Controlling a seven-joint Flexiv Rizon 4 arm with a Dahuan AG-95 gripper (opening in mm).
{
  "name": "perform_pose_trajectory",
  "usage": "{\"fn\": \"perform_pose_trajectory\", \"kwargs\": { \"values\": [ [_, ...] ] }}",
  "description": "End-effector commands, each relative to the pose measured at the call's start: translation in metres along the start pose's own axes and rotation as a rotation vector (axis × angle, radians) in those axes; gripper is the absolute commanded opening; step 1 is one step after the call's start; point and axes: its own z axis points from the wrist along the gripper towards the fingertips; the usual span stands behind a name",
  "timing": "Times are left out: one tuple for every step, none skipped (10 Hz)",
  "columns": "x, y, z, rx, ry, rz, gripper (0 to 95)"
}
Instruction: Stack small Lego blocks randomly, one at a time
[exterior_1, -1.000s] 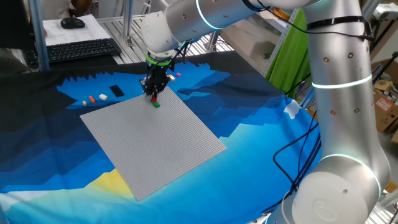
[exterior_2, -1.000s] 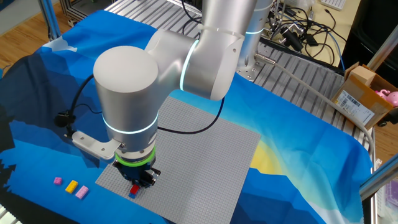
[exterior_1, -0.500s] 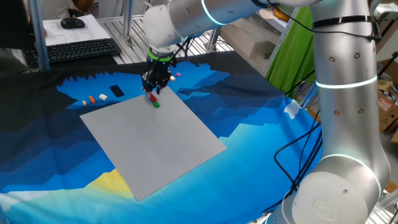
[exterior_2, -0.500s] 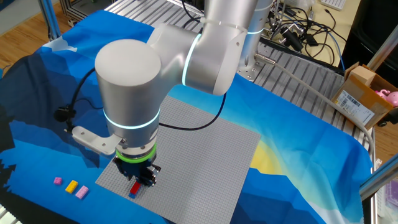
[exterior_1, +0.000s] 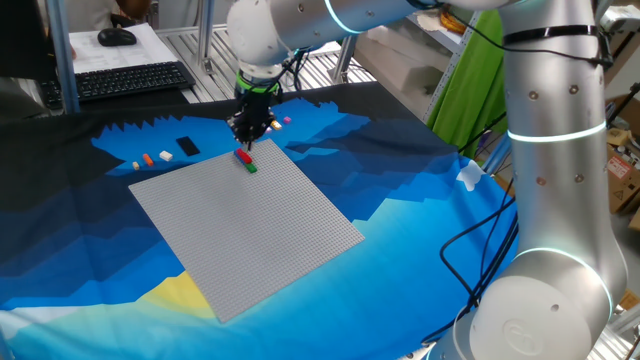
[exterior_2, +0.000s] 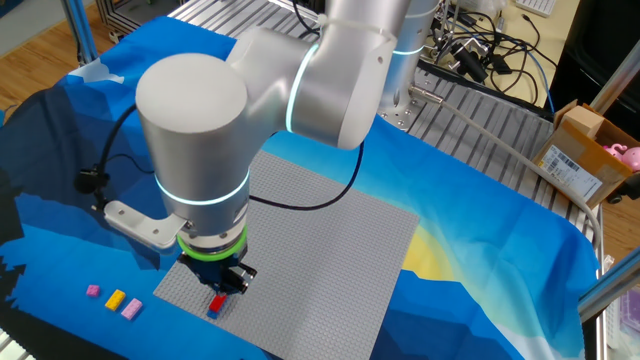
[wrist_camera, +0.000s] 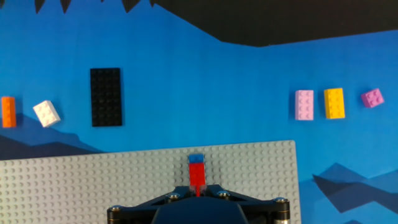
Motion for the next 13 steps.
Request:
{"fn": "perform_pose_trajectory", "kwargs": {
  "values": [
    [-0.001, 0.0, 0.009, 0.003, -0.013, -0.001, 0.0],
    [-0.001, 0.001, 0.015, 0.004, -0.022, -0.001, 0.0],
    [-0.001, 0.001, 0.014, 0.004, -0.019, -0.003, 0.0],
    [-0.001, 0.001, 0.012, 0.005, -0.017, -0.003, 0.0],
    [-0.001, 0.001, 0.011, 0.005, -0.02, -0.004, 0.0],
    [0.0, 0.001, 0.009, 0.005, -0.02, -0.002, 0.0],
    [0.0, 0.001, 0.006, 0.006, -0.02, -0.001, 0.0],
    [0.0, 0.001, 0.004, 0.007, -0.017, 0.0, 0.0],
    [0.0, 0.001, 0.0, 0.005, -0.011, 0.005, 0.0],
    [0.001, 0.0, -0.005, 0.004, -0.003, 0.009, 0.0],
    [0.002, 0.0, -0.01, 0.007, -0.007, 0.013, 0.0],
    [0.002, -0.001, -0.012, 0.001, -0.015, 0.028, 0.0],
    [0.003, -0.001, -0.014, -0.001, -0.019, 0.039, 0.0]
  ]
}}
